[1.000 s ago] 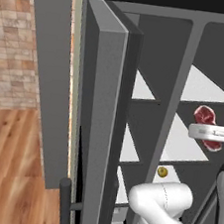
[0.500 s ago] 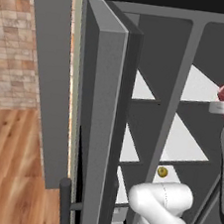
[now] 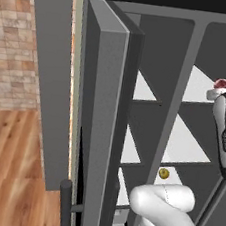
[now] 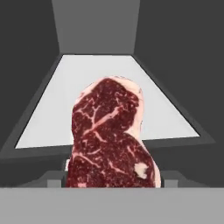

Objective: Pick up the frozen steak from the freezer, place it on any shelf in the fridge, and close the fridge and freezer doors when done.

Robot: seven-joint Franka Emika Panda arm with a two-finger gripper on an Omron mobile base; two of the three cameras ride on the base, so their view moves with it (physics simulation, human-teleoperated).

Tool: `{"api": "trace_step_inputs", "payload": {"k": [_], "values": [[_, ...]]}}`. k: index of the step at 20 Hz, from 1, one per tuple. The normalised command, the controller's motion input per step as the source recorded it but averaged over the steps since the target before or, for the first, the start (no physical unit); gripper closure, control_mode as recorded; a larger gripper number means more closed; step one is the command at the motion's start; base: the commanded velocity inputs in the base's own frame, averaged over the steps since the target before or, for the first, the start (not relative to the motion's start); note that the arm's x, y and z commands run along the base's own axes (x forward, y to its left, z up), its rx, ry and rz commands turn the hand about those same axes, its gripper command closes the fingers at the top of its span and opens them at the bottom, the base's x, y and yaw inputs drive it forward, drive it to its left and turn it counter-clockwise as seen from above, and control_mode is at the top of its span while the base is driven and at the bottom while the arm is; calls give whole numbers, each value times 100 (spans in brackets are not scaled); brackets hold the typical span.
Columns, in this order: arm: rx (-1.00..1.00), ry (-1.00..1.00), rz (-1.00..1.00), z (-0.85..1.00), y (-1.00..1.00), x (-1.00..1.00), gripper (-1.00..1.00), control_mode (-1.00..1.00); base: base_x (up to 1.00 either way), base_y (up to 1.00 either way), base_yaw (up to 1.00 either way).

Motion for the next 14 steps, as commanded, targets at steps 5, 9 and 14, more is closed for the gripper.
{"api": "trace_step_inputs", "payload": {"k": [5,9,14], "values": [[0,8,0,-8,-53,100,100,-100,0,0,0],[1,0,0,-46,-39,100,100,-100,0,0,0],[2,0,0,-46,-36,100,100,-100,0,0,0]]}}
